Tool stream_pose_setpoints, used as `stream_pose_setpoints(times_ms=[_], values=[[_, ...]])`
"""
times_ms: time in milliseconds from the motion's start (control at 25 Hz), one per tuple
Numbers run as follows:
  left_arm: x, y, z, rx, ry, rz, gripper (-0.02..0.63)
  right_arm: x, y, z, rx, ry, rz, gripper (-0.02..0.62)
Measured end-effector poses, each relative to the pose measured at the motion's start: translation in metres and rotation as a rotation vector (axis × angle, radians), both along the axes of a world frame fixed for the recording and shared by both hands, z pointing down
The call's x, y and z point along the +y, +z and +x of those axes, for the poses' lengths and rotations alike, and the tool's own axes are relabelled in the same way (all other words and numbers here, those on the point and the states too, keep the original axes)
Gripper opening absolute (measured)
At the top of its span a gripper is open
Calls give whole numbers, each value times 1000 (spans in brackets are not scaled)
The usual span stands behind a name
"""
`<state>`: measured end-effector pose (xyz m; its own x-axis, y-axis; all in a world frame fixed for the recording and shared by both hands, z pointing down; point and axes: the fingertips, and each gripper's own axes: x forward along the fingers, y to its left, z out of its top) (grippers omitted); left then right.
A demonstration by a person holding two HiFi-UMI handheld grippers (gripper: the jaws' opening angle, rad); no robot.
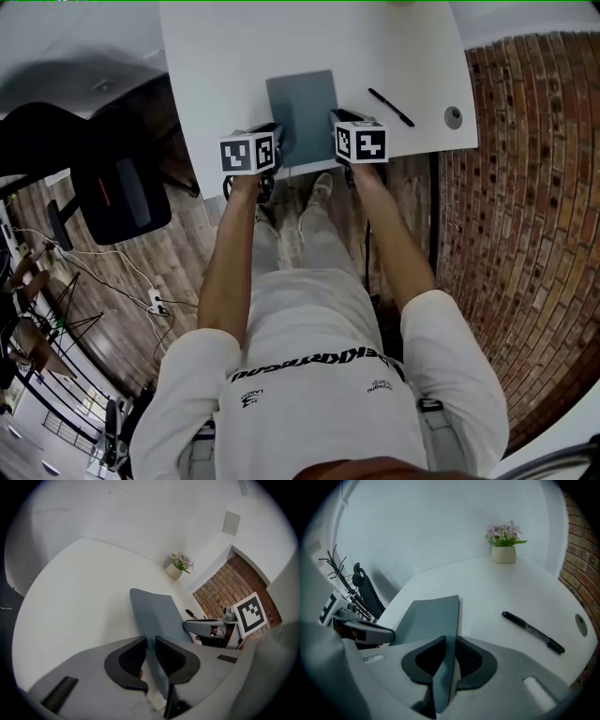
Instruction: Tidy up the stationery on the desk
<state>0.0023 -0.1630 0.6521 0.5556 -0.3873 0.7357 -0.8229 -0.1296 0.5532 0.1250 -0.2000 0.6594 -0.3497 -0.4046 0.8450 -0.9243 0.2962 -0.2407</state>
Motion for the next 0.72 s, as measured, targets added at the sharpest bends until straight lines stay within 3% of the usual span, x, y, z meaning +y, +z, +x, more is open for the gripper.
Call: stream_pose_setpoints(times_ms=[320, 720], values=[[-4, -1, 24, 14, -8, 5, 61, -5, -1, 24, 7, 6, 9, 58], [-4, 4, 28, 2, -27, -2, 61, -6, -1, 27, -11, -5, 13, 58]])
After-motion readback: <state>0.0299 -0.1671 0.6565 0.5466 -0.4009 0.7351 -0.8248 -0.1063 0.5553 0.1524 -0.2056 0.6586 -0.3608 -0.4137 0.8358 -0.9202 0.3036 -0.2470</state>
